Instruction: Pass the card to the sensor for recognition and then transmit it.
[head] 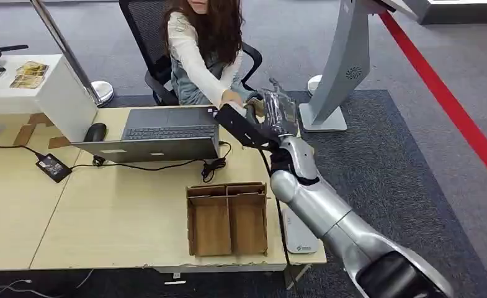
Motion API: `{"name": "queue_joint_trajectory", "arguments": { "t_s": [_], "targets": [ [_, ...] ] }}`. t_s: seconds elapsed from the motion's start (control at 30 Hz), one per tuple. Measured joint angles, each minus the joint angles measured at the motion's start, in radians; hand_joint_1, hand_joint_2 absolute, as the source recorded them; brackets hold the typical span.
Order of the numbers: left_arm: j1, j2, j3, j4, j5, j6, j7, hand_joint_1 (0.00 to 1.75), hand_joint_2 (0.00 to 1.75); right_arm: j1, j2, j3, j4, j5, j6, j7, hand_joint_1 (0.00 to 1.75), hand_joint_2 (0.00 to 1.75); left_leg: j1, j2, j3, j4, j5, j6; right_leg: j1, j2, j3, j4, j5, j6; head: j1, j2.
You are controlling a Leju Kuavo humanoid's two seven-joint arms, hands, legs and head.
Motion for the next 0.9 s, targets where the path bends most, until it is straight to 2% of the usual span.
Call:
{"name": "queue_joint_trajectory", "arguments": {
  "t_s": [0.1, 0.27, 0.5, 0.63, 0.77, 0.9],
  "targets": [
    [0.003, 0.0, 0.002, 0.0, 0.011, 0.003, 0.007, 0.0, 0.0, 0.051, -0.086, -0.034, -0.152, 0.035, 0.023, 0.064, 1.75, 1.75, -0.001, 0.0, 0.0, 0.0, -0.001, 0.001, 0.0, 0.0, 0.001, -0.001, 0.0, 0.0, 0.0, 0.0],
    [0.008, 0.002, 0.006, 0.0, 0.021, 0.013, 0.01, 0.0, 0.0, 0.145, -0.216, -0.108, -0.391, 0.076, 0.053, 0.121, 1.75, 1.75, -0.001, 0.0, 0.0, 0.0, -0.001, 0.002, -0.001, 0.001, 0.0, -0.001, 0.0, 0.0, 0.0, 0.0],
    [0.008, 0.002, 0.02, 0.0, 0.038, 0.029, 0.01, 0.0, 0.0, 0.249, -0.341, -0.192, -0.646, 0.155, 0.098, 0.169, 1.75, 1.75, -0.001, 0.0, 0.0, 0.0, -0.002, 0.002, -0.001, 0.001, 0.001, -0.001, 0.0, 0.001, -0.001, 0.0],
    [0.009, 0.002, 0.028, 0.0, 0.051, 0.03, 0.021, 0.0, 0.0, 0.313, -0.397, -0.215, -0.754, 0.227, 0.215, 0.207, 1.75, 1.75, -0.001, 0.0, 0.0, 0.0, -0.001, 0.002, -0.001, 0.001, 0.001, -0.001, 0.0, 0.001, -0.001, 0.0],
    [0.006, 0.002, 0.04, 0.0, 0.058, 0.03, 0.025, 0.0, 0.0, 0.397, -0.441, -0.214, -0.813, 0.229, 0.373, 0.275, 1.75, 1.75, -0.001, 0.0, -0.001, 0.0, -0.001, 0.002, -0.001, 0.0, 0.001, -0.001, -0.001, 0.001, -0.001, 0.0],
    [0.005, 0.002, 0.047, 0.0, 0.058, 0.03, 0.025, 0.0, 0.0, 0.461, -0.466, -0.211, -0.83, 0.205, 0.401, 0.287, 1.75, 1.75, -0.001, 0.0, -0.001, 0.0, -0.002, 0.002, -0.001, 0.001, 0.001, -0.001, -0.001, 0.001, -0.001, 0.0]
  ]
}}
